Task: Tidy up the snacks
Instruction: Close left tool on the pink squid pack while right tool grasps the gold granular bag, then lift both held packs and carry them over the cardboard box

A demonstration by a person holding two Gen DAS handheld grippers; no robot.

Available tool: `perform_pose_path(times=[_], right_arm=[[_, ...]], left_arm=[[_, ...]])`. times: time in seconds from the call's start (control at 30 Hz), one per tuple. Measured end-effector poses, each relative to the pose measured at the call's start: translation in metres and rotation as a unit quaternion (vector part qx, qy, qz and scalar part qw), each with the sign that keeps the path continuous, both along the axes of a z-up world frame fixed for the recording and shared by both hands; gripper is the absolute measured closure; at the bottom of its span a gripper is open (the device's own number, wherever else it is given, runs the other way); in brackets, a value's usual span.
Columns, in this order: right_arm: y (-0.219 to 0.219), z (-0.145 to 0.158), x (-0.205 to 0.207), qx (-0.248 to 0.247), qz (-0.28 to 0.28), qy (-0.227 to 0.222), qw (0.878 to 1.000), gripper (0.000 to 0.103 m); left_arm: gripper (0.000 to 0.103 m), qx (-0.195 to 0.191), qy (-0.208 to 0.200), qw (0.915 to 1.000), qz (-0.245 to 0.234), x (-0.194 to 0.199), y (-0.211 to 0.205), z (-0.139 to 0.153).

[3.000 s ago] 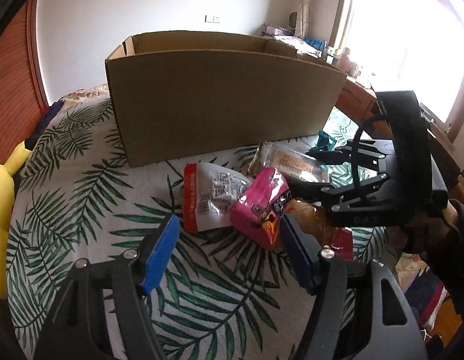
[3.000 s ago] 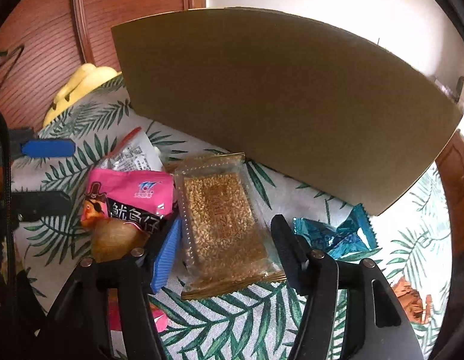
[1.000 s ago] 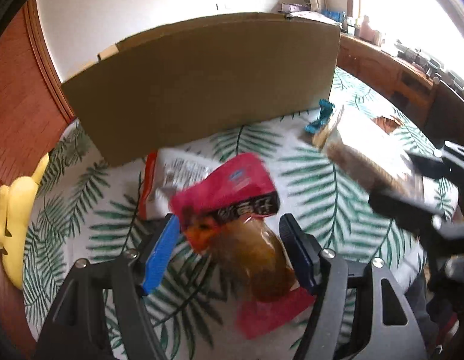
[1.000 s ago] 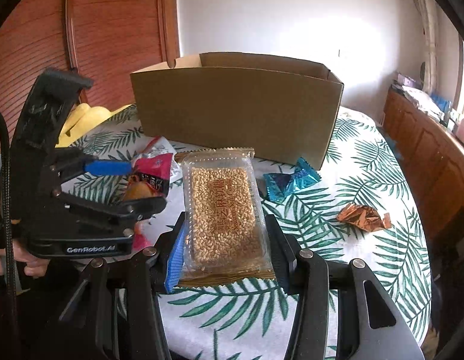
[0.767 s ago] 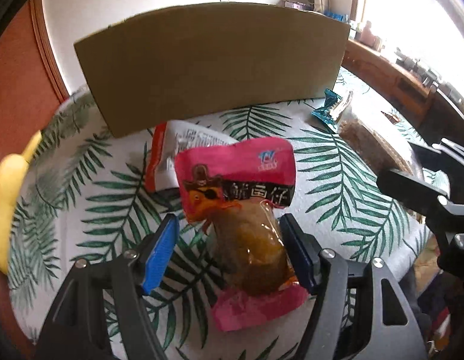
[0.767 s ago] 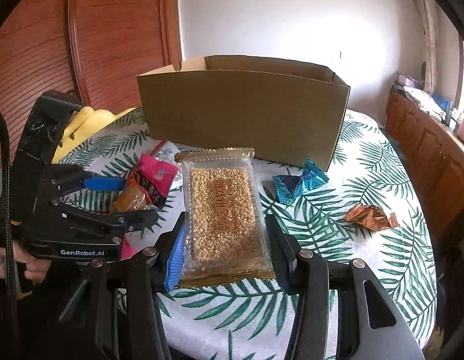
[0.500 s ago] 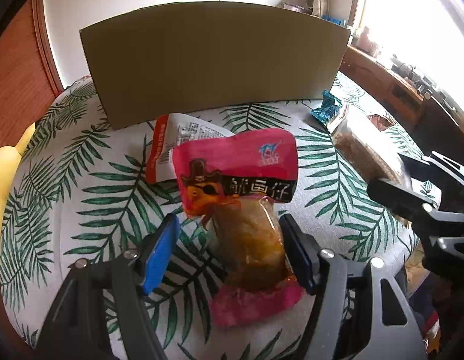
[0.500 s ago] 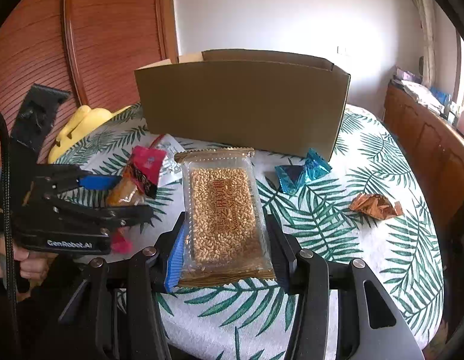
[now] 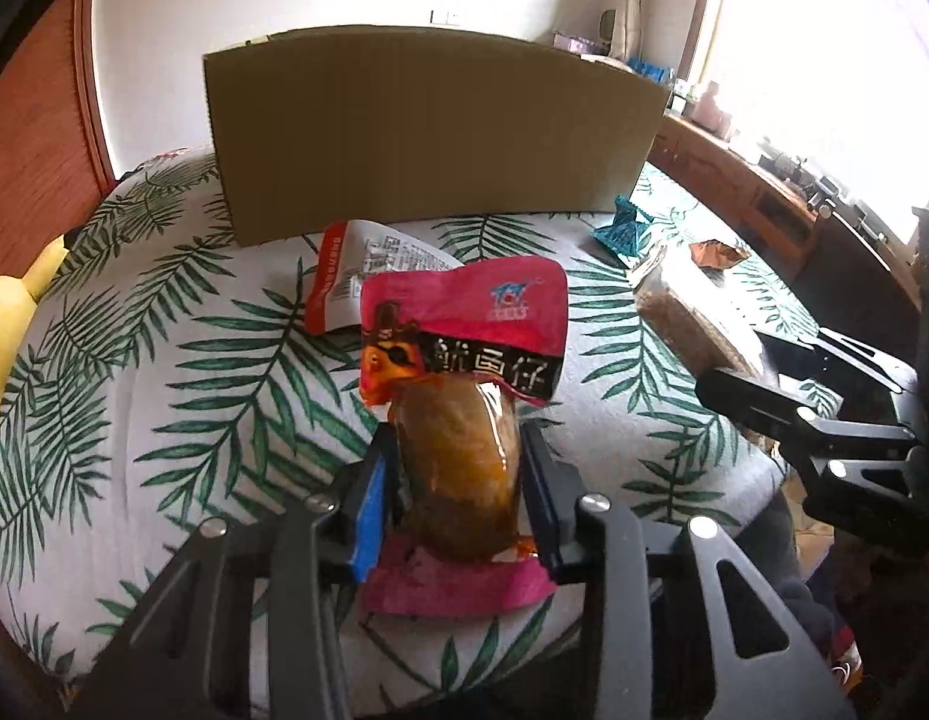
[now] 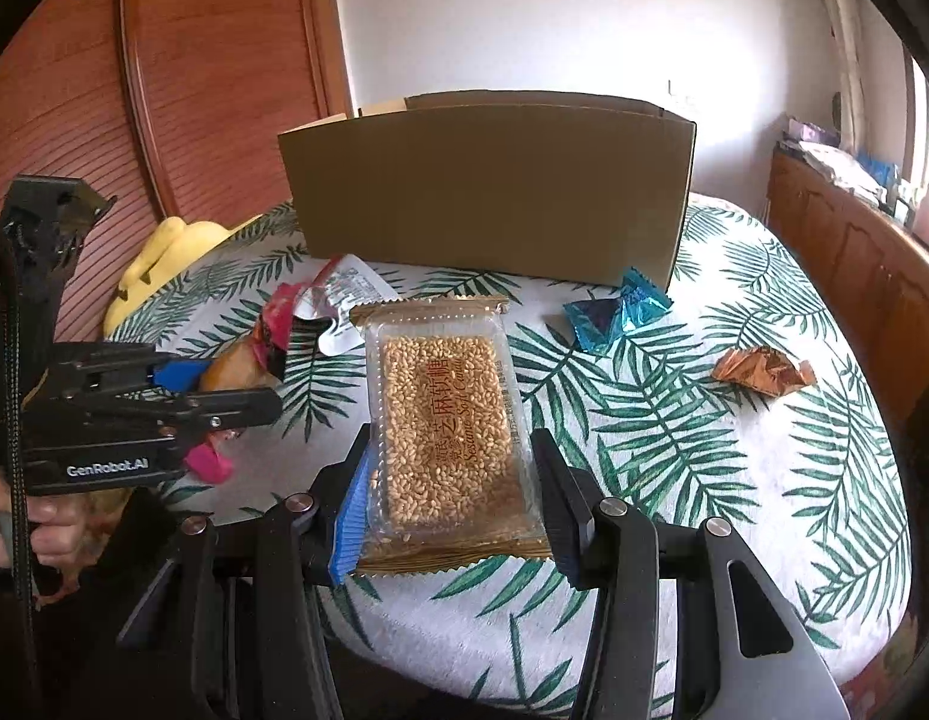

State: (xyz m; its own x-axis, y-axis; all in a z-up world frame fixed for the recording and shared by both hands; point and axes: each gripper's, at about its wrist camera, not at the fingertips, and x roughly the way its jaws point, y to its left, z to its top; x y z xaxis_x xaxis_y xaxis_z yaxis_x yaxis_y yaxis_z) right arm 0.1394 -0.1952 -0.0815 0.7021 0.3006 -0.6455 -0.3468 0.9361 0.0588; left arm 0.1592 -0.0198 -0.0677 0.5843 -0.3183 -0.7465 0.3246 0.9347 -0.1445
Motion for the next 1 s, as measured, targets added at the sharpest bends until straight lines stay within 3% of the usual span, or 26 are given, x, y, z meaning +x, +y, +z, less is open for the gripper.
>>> perform_pose_path(times=[0.3, 0.63, 1.0], right_arm=[[-0.004, 0.006, -0.007, -0.002, -0.007, -0.013, 1.0, 0.053], [-0.01, 0.035, -0.012, 0.003, -0.005, -0.043, 0.999, 0.053], [-0.017, 0.066, 0.005, 0.0, -0.002, -0.069, 0.998, 0.053]], left_arm=[[0.066, -0.021, -0.022, 0.9995, 0.001, -0.007, 0.009, 0.014], [0.066, -0.044, -0.062, 0.9971, 0.005, -0.009, 0.023, 0.053], [0.066, -0.053, -0.091, 0.9943, 0.012, 0.022, 0.033, 0.088]])
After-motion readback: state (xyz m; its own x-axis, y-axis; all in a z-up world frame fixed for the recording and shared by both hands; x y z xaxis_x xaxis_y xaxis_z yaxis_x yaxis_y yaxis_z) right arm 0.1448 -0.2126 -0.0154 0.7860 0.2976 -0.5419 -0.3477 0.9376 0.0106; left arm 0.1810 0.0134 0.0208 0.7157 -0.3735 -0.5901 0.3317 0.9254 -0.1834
